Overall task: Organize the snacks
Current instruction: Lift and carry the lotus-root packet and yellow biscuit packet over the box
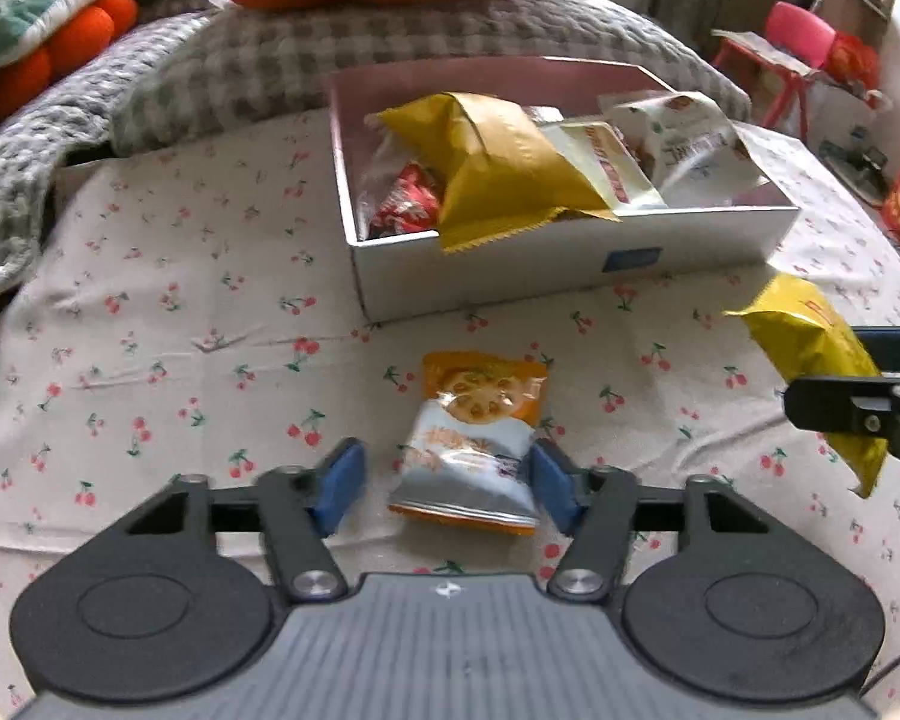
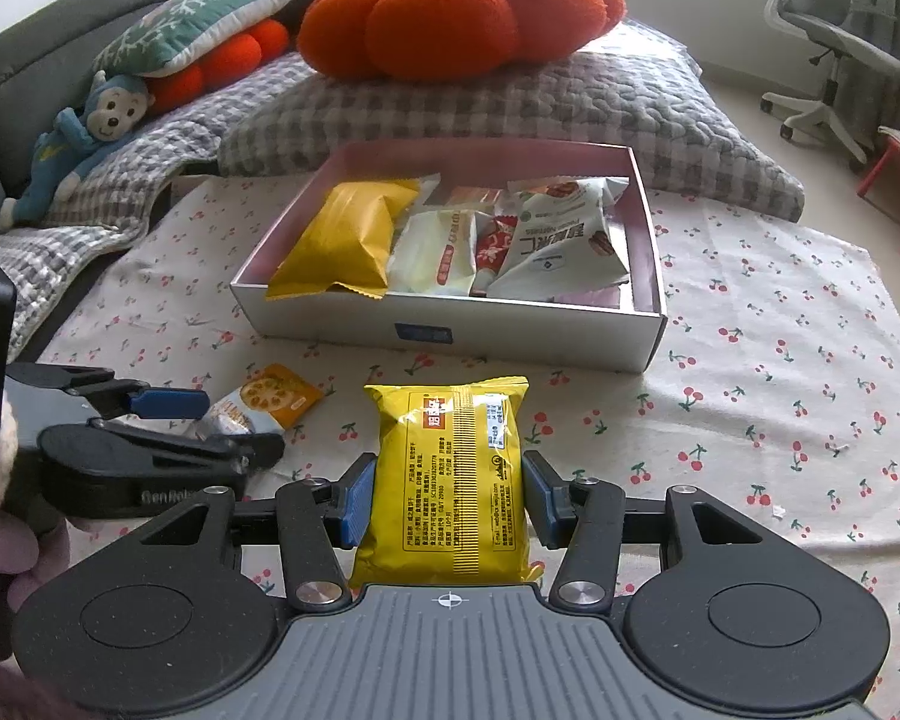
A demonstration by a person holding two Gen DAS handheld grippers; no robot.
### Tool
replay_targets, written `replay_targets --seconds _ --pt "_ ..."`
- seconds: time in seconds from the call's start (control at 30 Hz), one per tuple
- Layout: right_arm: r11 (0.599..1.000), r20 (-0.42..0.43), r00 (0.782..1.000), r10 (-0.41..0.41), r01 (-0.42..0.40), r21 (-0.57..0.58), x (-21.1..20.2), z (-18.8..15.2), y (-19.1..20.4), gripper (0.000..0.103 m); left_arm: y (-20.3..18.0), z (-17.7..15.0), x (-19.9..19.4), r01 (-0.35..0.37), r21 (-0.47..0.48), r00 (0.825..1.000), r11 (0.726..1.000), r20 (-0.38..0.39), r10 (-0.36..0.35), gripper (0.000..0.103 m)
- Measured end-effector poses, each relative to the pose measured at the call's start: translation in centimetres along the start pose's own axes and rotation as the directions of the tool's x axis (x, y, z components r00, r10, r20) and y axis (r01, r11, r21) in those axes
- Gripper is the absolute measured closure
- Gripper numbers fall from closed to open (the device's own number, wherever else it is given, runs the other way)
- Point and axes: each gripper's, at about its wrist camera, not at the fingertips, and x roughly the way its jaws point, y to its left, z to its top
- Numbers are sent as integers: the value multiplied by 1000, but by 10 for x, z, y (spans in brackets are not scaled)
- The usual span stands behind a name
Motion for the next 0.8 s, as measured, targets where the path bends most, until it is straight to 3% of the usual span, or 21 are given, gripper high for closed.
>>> replay_targets --seconds 0.07,0.1,0.2,0.27,0.8 --pt "1000 0 1000 1 -1 1 0 0 0 54 -5 0 -2 -6 8 1000 1000 6 6 62" --pt "1000 0 1000 2 -2 2 -1 0 0 54 -7 -1 -3 -5 11 1000 1000 8 5 74" --pt "1000 3 1000 8 -8 0 -3 0 1 54 -12 1 -8 24 7 1000 1000 12 -24 88" --pt "1000 6 1000 12 -12 -3 -5 1 2 54 -14 3 -11 37 6 999 999 18 -37 91" --pt "1000 27 1000 13 -14 22 -12 10 -3 54 -21 22 -50 103 -10 986 995 135 -101 92"
